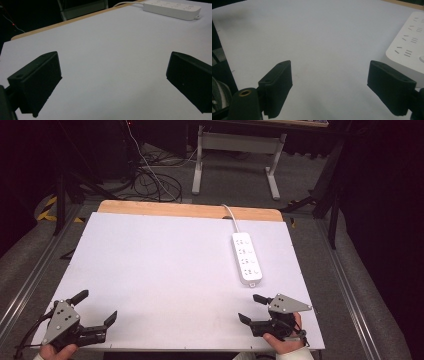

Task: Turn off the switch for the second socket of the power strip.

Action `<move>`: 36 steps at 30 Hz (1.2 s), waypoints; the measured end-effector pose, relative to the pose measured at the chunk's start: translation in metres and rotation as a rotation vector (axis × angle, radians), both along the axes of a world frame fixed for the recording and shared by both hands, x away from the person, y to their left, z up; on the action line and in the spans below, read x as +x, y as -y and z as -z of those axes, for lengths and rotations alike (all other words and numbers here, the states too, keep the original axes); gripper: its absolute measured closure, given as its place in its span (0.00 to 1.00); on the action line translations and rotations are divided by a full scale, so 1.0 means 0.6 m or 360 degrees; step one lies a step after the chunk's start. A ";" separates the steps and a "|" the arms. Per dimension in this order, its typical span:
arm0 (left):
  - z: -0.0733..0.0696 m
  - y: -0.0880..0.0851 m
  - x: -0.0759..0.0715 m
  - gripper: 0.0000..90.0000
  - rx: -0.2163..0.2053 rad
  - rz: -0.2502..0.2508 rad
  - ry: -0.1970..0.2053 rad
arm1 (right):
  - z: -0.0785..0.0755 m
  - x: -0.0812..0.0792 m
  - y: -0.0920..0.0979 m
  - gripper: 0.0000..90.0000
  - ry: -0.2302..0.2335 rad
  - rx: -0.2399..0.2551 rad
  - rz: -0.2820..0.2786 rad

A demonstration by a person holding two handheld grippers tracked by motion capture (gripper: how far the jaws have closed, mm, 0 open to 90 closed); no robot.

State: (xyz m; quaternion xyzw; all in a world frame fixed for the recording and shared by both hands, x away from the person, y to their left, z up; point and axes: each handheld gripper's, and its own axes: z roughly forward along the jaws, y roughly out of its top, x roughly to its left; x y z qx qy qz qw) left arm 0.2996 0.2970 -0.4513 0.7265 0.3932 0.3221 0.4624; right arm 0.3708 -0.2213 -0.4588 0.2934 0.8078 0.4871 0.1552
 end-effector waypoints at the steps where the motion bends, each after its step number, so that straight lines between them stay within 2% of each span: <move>1: 0.000 0.000 0.000 0.01 0.0000 -0.0004 -0.0002 | 0.000 0.000 0.000 0.22 -0.0006 -0.0003 -0.0002; 6: 0.000 0.001 -0.001 0.01 -0.0008 -0.0022 0.0015 | 0.001 0.001 -0.001 0.22 0.0002 -0.0014 -0.0004; 7: 0.000 0.001 -0.001 0.01 -0.0003 -0.0027 0.0018 | 0.001 0.001 -0.001 0.23 0.0007 -0.0016 -0.0001; 8: 0.000 0.004 -0.002 0.01 0.0032 -0.0054 0.0041 | 0.000 0.001 -0.001 0.23 0.0011 -0.0022 0.0001; 11: 0.001 0.005 -0.002 0.01 0.0040 -0.0046 0.0040 | 0.000 0.001 -0.002 0.23 0.0011 -0.0030 -0.0007; 15: -0.002 0.003 -0.004 0.01 -0.0003 -0.0028 0.0034 | -0.001 0.000 -0.004 0.23 0.0014 -0.0036 -0.0010; 19: -0.003 0.002 -0.004 0.01 -0.0018 -0.0021 0.0043 | -0.003 -0.001 -0.004 0.23 0.0020 -0.0039 -0.0006; 22: -0.003 0.003 -0.005 0.01 -0.0018 -0.0028 0.0048 | -0.006 -0.001 -0.004 0.25 0.0032 -0.0044 -0.0005; 24: -0.003 0.003 -0.004 0.01 0.0002 -0.0034 0.0049 | -0.010 0.001 -0.004 0.31 0.0019 -0.0067 -0.0030; 30: -0.004 0.003 -0.005 0.01 -0.0006 -0.0039 0.0052 | -0.022 0.004 -0.006 0.34 0.0019 -0.0085 -0.0037; 33: -0.004 0.003 -0.005 0.01 0.0014 -0.0038 0.0049 | -0.028 0.007 -0.006 0.36 0.0021 -0.0096 -0.0029; 36: -0.003 0.003 -0.004 0.01 0.0024 -0.0041 0.0045 | -0.037 0.014 -0.008 0.39 -0.0009 -0.0109 -0.0048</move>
